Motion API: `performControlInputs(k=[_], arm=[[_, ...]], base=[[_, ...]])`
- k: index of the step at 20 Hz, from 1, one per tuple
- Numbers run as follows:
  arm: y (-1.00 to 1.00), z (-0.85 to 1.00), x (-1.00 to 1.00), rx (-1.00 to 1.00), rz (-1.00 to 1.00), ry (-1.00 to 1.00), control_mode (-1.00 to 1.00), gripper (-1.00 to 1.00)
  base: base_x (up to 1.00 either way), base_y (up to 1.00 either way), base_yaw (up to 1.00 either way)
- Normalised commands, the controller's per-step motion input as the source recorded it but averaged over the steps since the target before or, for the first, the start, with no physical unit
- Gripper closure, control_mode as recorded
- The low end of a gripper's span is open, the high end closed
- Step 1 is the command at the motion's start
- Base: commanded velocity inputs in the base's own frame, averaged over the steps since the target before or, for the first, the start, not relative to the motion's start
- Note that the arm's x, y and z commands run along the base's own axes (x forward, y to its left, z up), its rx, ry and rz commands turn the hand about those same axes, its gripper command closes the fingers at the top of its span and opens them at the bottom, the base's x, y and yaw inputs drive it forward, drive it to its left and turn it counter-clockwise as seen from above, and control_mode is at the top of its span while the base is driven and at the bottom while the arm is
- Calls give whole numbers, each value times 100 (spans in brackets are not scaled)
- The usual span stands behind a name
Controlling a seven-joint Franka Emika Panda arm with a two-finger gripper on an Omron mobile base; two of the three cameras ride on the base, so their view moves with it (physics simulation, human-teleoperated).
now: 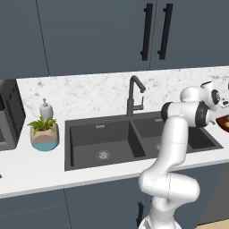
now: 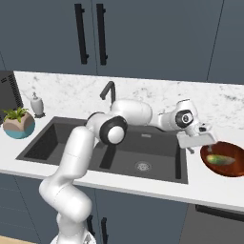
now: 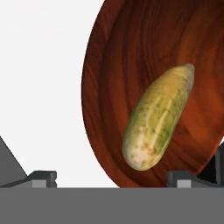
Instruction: Pick the cucumber from the sink and place it in the bowl. Then pick the bowl and place it in the microwave. Then close the microwave door and press the start button.
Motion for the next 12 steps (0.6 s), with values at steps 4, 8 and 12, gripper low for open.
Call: performControlInputs(k=[4,8,12], arm=[[0,-20,21,0,15,14,-100,-100],[-10,-16,11,0,12,7,-100,-100],[-25,-17,3,0,10,4,-100,-100]], base=[[0,0,0],[0,0,0],[0,0,0]])
